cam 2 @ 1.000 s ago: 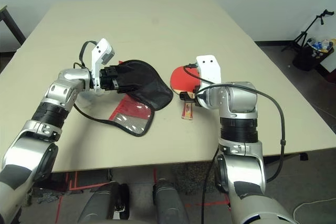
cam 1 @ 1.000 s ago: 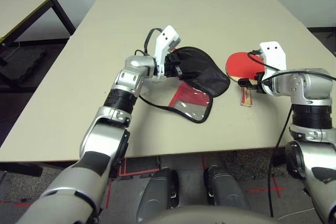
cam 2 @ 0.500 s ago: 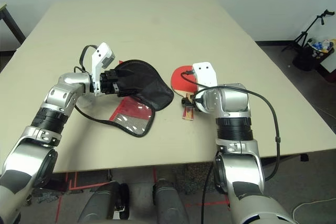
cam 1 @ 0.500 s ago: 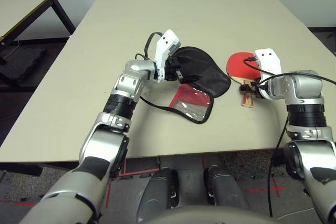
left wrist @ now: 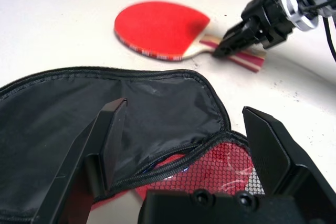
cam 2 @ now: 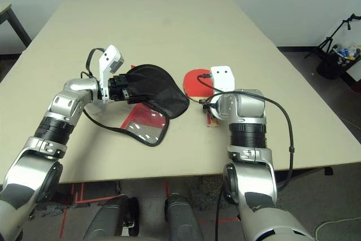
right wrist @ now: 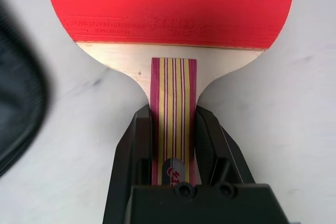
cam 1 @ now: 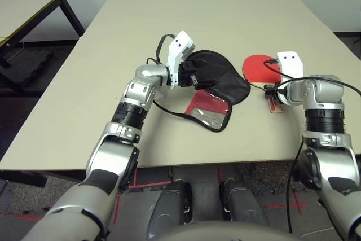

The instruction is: Store the ping-pong paddle in its case and zip it.

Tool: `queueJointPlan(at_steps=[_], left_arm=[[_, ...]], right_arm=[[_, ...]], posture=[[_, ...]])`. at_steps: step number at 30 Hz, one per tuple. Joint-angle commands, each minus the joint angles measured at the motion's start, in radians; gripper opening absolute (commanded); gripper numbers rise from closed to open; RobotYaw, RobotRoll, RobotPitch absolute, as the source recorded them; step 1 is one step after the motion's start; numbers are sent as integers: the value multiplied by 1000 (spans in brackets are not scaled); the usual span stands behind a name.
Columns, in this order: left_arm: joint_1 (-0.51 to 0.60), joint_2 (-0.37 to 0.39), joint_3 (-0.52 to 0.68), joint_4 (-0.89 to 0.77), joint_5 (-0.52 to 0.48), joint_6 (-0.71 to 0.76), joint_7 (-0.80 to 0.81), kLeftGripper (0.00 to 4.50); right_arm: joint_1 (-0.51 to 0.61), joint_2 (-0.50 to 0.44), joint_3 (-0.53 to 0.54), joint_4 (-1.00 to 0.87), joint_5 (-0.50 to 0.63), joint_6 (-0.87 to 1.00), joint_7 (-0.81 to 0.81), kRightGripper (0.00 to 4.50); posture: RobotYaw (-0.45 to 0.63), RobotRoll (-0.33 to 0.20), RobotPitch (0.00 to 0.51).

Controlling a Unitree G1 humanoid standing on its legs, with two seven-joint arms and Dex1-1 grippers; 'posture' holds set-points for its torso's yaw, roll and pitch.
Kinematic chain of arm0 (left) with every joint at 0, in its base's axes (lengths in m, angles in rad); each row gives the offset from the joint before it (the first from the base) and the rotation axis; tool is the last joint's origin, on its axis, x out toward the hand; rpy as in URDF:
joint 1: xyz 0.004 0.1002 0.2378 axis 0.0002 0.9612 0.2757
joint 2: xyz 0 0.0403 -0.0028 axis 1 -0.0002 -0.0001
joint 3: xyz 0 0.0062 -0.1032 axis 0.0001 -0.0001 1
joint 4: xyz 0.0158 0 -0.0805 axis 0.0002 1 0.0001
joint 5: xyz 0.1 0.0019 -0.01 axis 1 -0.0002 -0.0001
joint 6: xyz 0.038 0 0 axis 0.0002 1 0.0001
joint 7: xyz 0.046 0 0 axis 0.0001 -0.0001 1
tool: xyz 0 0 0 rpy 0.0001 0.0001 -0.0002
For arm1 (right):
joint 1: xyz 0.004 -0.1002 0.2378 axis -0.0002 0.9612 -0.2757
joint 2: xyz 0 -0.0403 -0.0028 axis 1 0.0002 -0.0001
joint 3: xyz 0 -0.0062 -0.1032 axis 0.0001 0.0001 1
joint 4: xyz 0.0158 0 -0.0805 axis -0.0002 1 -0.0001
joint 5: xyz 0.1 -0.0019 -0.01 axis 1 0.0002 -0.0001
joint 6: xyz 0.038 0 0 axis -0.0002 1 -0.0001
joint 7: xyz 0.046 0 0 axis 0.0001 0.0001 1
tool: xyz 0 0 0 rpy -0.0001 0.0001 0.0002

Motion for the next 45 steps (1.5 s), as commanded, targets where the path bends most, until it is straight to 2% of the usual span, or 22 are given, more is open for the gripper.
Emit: queueJointPlan(at_steps=[1, 4, 9, 16, 20, 45], left_arm=[[7, 2, -6, -18, -2, 12, 6, 4500], [6, 2, -7, -27, -5, 17, 8, 4500], [4, 1, -7, -41, -8, 26, 11, 4500], [5, 3, -8, -82, -15, 52, 12, 4500], [14, 6, -7, -107, -18, 65, 14, 4500], [58, 38, -6, -185, -40, 114, 54, 4500]], right_arm=[[-76, -32, 17, 52, -6, -99, 40, 1141], [-133, -48, 79, 90, 1, -147, 125, 1141], [-210, -34, 206, 101, 20, -104, 268, 1141], [-230, 10, 402, 84, 12, -101, 430, 1141], [-238, 23, 461, 112, -7, -127, 478, 1141], [-239, 82, 496, 282, -88, -275, 549, 1141]], posture=[[-74, 0, 88], [-74, 0, 88], [-70, 0, 88], [-65, 0, 88], [-34, 0, 92], [13, 0, 104]])
